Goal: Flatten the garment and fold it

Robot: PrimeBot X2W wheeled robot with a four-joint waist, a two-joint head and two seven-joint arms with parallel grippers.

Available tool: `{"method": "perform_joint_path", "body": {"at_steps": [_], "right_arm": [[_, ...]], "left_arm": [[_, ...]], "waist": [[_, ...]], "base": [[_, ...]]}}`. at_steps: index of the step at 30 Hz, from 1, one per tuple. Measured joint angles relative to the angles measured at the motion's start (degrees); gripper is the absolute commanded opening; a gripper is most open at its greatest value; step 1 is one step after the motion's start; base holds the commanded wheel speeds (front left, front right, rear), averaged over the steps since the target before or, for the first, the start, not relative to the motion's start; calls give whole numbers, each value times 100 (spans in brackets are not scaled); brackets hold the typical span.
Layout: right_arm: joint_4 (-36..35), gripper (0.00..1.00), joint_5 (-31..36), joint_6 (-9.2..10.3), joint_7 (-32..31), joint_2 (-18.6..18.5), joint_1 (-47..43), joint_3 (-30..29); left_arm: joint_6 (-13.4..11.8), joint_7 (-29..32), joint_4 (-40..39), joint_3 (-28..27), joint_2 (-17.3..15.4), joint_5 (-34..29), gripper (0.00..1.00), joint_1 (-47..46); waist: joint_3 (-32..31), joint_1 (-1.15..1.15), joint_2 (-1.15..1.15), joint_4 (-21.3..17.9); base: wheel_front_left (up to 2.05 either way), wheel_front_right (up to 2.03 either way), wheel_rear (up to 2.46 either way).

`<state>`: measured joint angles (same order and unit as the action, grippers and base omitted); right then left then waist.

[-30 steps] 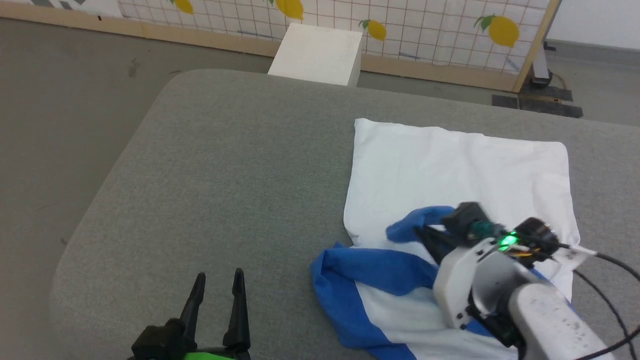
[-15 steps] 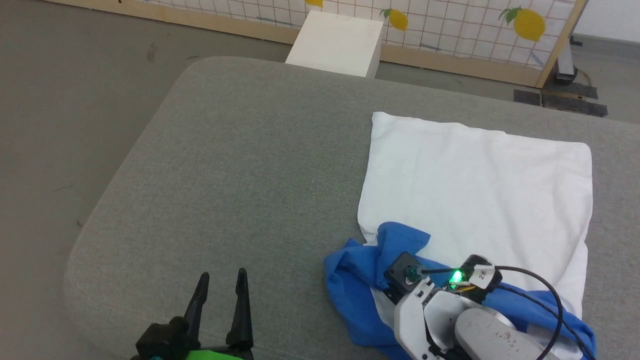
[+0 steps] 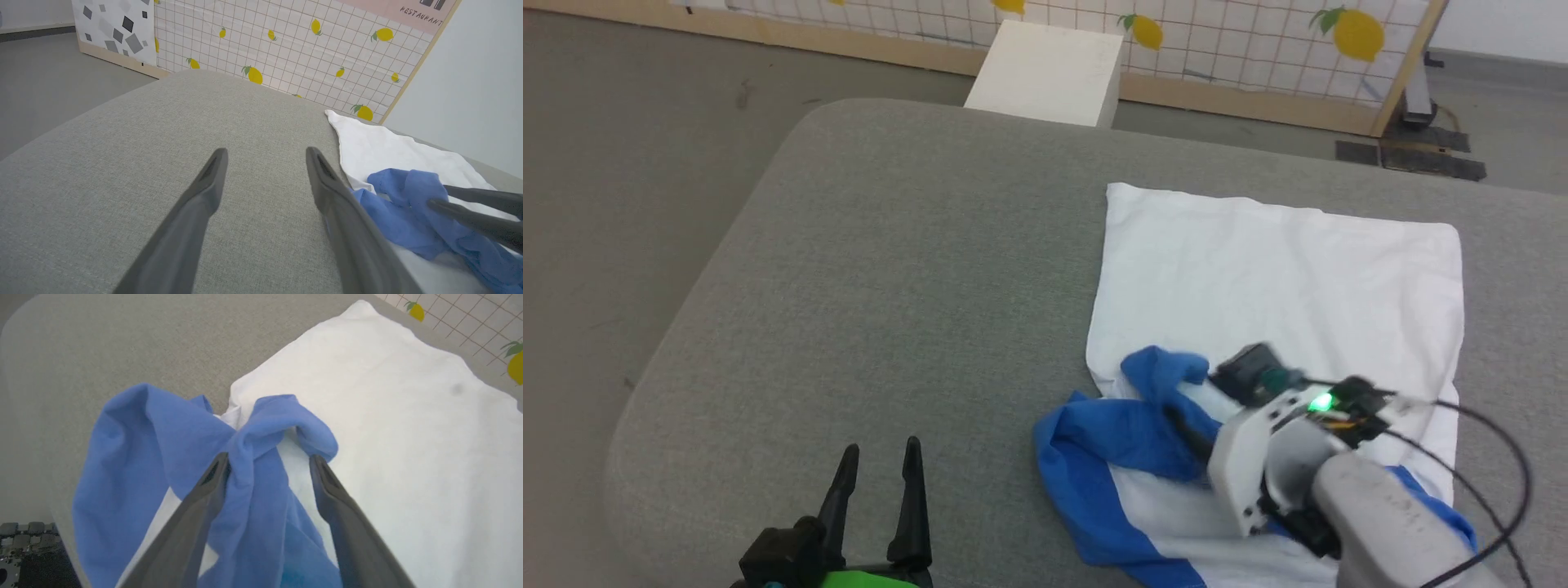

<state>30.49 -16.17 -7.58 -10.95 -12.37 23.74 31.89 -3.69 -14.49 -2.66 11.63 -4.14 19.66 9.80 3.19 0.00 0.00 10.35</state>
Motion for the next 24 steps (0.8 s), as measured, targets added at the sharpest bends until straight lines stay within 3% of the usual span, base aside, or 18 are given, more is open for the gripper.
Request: {"method": "perform_joint_path", "body": {"at_steps": [9,17,21,24], "right_arm": [[-1405,100,210,0,69,-103,-902,-1934],[-3011,100,928,1,602,727,-2208,-4016],[-3406,100,1081,1,1067,924,-2732,-4600],[-3363,100,1013,1,1377,926,-3038,-4709]], "left_arm": [[-45,1,-48,-10,-76,-2,100,8],[-51,1,-154,-13,-133,-3,100,27],[-67,1,-204,-30,-151,-44,100,81],[-65,0,-258,-40,-170,-124,100,96]], "waist": [[-100,0,0,-356],[-171,0,0,-615],[-175,0,0,-704],[-164,0,0,-774]], "base": [[0,0,0],[0,0,0],[0,0,0],[0,0,0]]}}
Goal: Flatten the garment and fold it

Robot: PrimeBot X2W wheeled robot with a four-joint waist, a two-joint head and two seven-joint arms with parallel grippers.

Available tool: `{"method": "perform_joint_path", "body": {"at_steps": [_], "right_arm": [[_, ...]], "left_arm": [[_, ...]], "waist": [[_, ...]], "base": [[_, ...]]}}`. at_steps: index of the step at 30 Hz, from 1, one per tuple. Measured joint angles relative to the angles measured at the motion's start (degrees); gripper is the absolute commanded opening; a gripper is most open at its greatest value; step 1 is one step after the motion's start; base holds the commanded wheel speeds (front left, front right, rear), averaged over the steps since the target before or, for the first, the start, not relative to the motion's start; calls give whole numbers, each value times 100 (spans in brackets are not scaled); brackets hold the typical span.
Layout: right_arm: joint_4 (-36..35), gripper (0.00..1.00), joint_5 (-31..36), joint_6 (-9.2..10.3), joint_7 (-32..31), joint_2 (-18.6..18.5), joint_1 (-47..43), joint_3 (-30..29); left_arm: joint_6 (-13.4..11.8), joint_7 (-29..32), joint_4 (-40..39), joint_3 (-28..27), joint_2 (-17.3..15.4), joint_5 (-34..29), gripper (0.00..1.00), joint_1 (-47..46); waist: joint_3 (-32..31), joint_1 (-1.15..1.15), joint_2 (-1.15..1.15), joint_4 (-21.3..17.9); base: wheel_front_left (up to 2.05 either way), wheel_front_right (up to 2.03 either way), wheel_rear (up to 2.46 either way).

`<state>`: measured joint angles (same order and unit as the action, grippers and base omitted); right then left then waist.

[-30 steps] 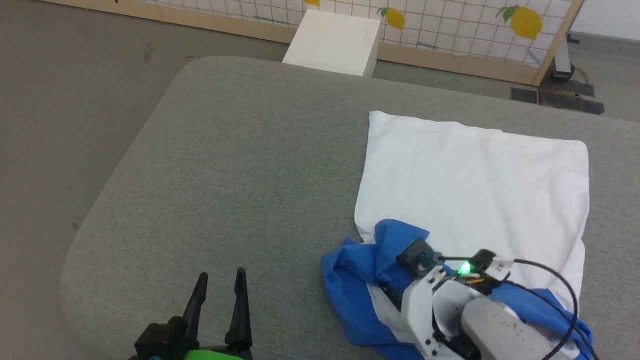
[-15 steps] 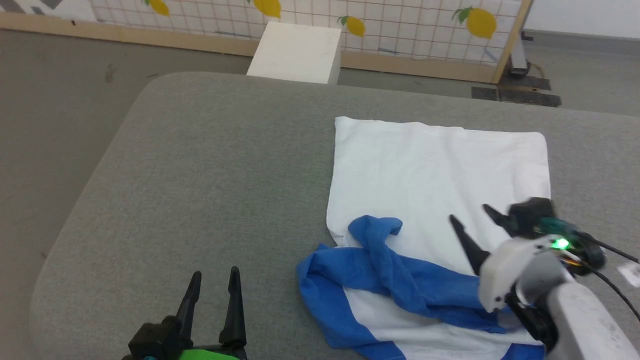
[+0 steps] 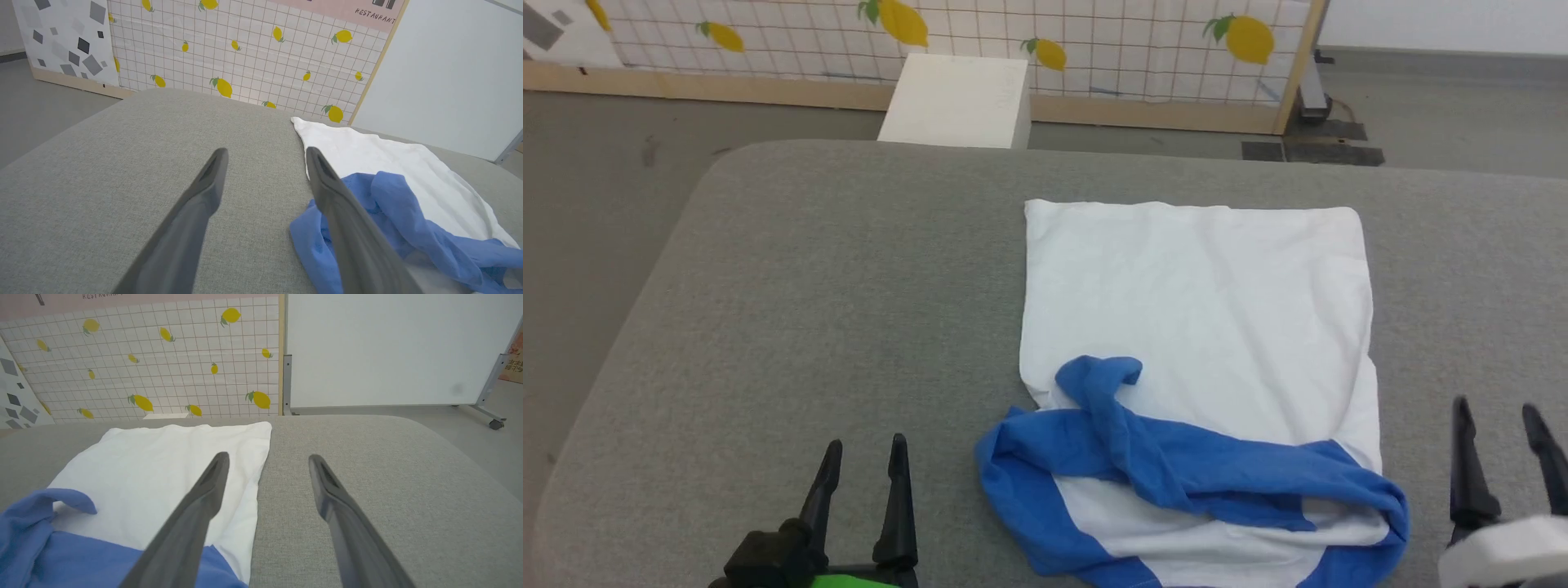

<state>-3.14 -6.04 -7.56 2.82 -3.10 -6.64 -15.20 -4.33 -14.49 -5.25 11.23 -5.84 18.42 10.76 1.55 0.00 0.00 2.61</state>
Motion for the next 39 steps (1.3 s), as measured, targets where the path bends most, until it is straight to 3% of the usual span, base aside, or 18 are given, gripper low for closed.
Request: {"method": "perform_joint_path", "body": {"at_steps": [12,18,21,28,39], "right_arm": [[450,100,-110,0,572,15,-297,250],[322,100,-100,0,586,15,-219,187],[230,100,-104,0,589,15,-114,185],[38,100,-110,0,627,16,152,213],[-181,100,-37,0,678,16,503,350]], "left_arm": [[140,-8,27,-155,105,-534,100,142],[382,-8,33,-259,125,-506,100,-261],[553,101,69,-324,-59,-481,100,-794],[887,1037,111,-404,-588,-275,100,-2309],[1114,2559,942,-263,-1368,153,100,-4868]], "waist": [[60,0,0,-181],[258,0,0,-205],[403,0,0,-218],[819,0,0,-286],[1543,0,0,-544]], "base": [[0,0,0],[0,0,0],[0,0,0],[0,0,0],[0,0,0]]}}
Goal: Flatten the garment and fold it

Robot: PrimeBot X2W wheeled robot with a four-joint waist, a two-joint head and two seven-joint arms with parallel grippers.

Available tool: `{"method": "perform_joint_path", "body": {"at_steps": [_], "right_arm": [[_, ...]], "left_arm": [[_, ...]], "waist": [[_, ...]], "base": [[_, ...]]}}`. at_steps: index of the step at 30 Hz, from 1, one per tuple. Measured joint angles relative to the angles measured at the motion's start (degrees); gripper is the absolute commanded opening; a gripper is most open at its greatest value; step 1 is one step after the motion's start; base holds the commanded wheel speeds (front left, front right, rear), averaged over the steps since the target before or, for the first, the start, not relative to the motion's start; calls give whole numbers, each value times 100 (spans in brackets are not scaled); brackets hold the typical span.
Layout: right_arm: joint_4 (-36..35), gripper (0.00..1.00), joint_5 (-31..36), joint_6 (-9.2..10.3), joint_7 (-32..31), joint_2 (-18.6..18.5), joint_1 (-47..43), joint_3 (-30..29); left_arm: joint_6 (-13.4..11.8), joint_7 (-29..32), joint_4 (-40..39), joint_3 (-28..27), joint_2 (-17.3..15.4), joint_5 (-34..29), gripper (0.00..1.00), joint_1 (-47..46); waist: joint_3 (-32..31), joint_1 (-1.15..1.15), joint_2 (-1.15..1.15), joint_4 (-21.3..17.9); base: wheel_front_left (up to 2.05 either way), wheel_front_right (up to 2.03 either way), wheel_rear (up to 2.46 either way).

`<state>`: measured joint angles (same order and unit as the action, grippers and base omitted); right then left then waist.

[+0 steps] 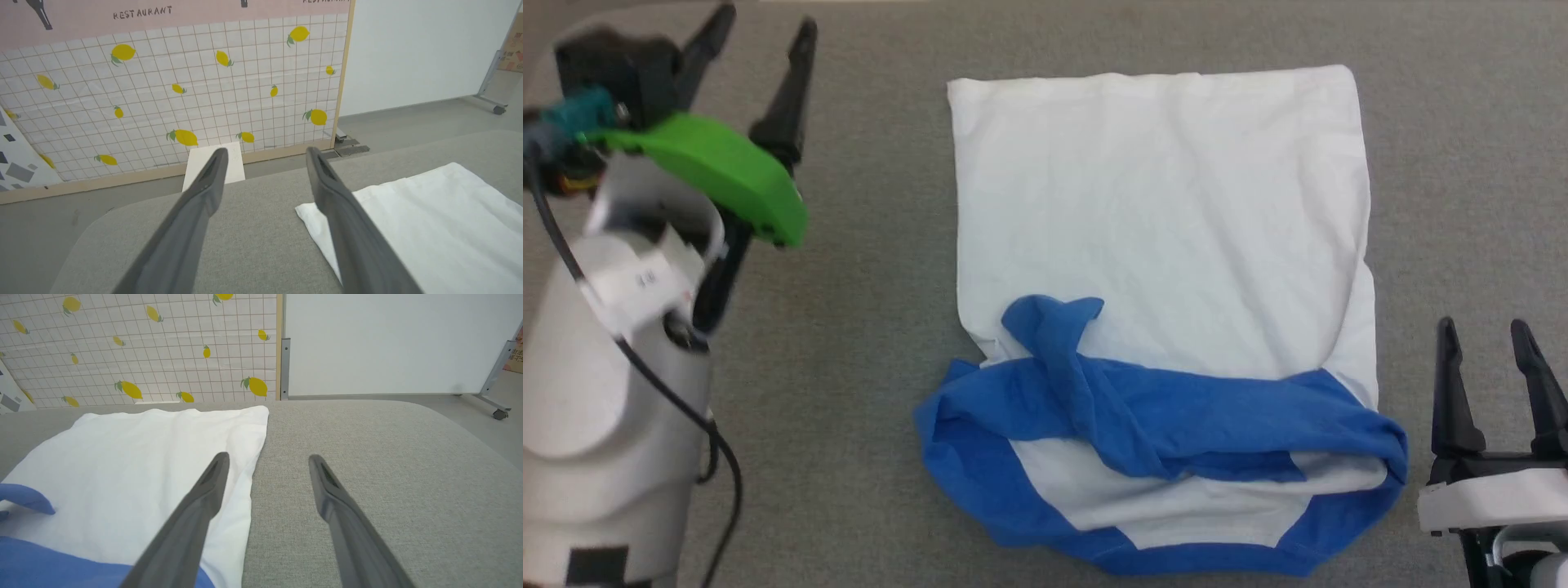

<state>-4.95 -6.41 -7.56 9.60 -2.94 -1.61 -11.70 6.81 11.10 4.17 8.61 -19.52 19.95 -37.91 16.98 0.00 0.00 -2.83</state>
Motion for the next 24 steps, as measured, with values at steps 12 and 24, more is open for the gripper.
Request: {"method": "perform_joint_path", "body": {"at_steps": [12,24], "right_arm": [[44,100,-19,0,105,0,361,98],[141,100,-34,0,216,0,559,131]], "left_arm": [[27,1154,927,493,-302,458,100,-1474],[29,2017,1391,768,-431,1016,100,-1847]], "waist": [[854,-1,0,-396],[1546,-1,0,-713]], "base": [[0,0,0],[0,0,0]]}}
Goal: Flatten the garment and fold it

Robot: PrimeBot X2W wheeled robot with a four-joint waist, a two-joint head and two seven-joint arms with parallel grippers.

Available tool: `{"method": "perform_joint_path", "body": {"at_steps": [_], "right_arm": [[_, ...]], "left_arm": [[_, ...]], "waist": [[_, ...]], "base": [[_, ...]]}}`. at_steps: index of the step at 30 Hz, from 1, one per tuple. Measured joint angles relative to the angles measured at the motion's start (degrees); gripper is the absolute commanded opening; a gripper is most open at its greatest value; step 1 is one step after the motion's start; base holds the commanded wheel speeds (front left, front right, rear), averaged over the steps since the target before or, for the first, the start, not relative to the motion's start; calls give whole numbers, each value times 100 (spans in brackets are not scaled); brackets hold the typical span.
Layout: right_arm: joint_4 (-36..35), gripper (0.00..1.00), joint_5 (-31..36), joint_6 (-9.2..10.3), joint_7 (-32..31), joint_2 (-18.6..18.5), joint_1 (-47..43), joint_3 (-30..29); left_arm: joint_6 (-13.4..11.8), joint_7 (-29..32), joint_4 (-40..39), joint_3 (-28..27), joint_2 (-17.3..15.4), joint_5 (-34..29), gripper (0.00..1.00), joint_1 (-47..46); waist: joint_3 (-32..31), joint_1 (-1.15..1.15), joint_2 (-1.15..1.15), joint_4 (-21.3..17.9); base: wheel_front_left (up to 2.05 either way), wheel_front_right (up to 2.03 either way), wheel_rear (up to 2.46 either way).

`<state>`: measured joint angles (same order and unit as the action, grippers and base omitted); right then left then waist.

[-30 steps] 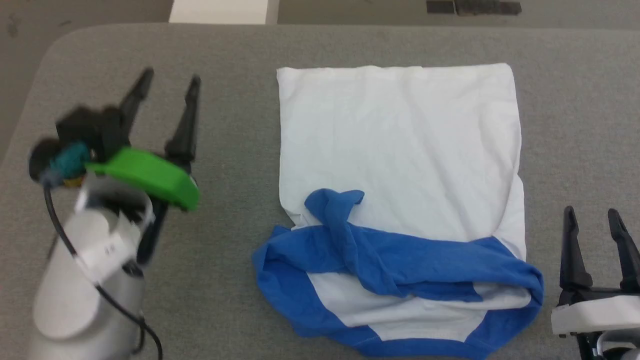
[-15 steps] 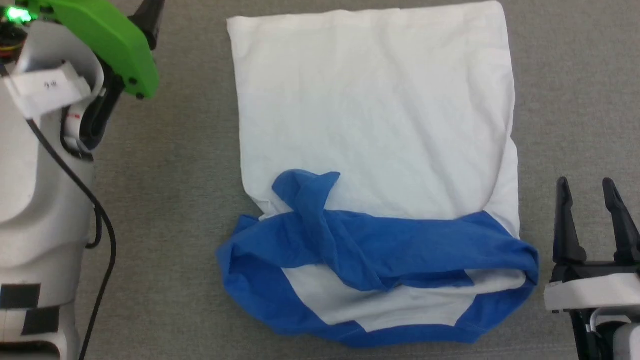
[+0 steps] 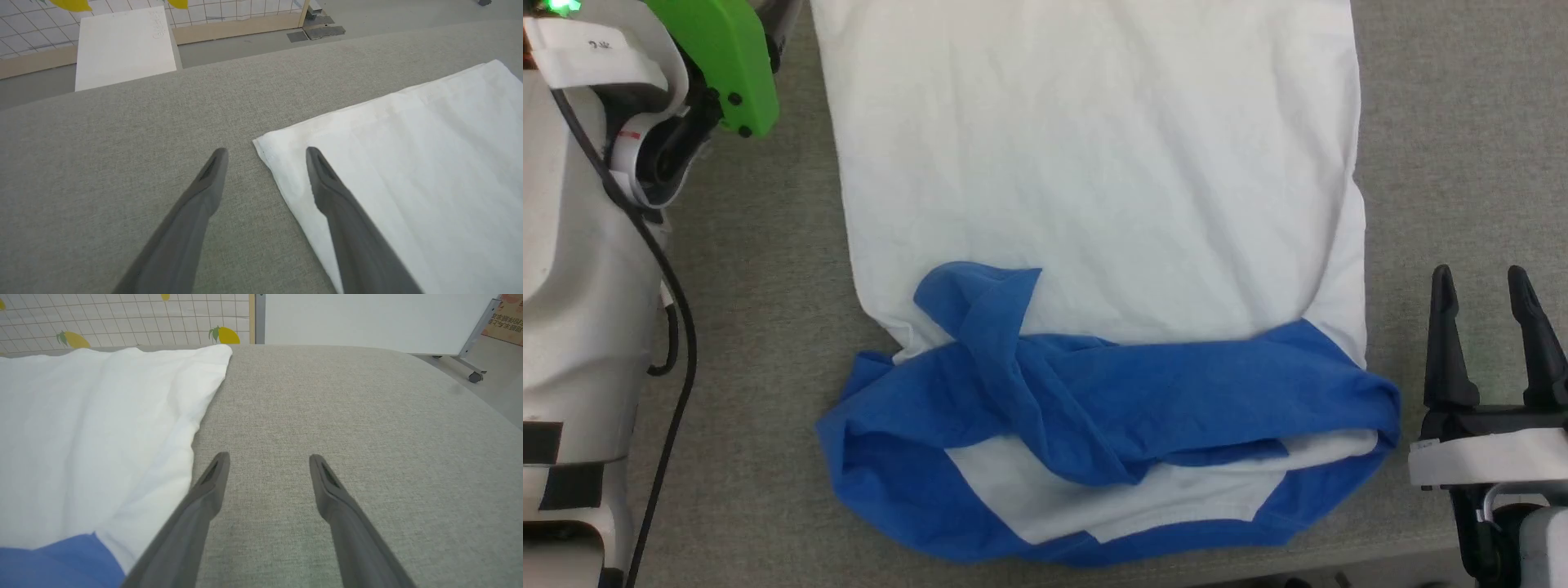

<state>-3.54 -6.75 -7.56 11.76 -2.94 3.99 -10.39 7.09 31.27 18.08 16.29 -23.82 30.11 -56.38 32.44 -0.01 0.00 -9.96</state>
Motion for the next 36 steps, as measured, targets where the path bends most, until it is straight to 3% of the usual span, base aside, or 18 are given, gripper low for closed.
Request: {"method": "perform_joint_path", "body": {"at_steps": [16,17,18,29,36], "right_arm": [[127,100,-56,0,114,-1,119,33],[131,100,-56,0,118,-1,125,25],[132,100,-56,0,121,-1,129,18],[-191,100,396,0,-44,-1,397,-146],[-893,100,678,0,-967,-11,1428,-29]], "left_arm": [[-163,356,149,-79,-196,148,100,-21],[-159,383,143,-76,-204,203,73,-28],[-151,387,123,-73,-218,263,0,-35],[-14,-178,126,91,-147,569,0,105],[-3,-550,131,259,-113,680,0,252]], "waist": [[463,1,0,-344],[476,1,0,-358],[489,1,0,-369],[375,1,0,-249],[171,1,0,-19]], "base": [[0,0,0],[0,0,0],[0,0,0],[0,0,0],[0,0,0]]}}
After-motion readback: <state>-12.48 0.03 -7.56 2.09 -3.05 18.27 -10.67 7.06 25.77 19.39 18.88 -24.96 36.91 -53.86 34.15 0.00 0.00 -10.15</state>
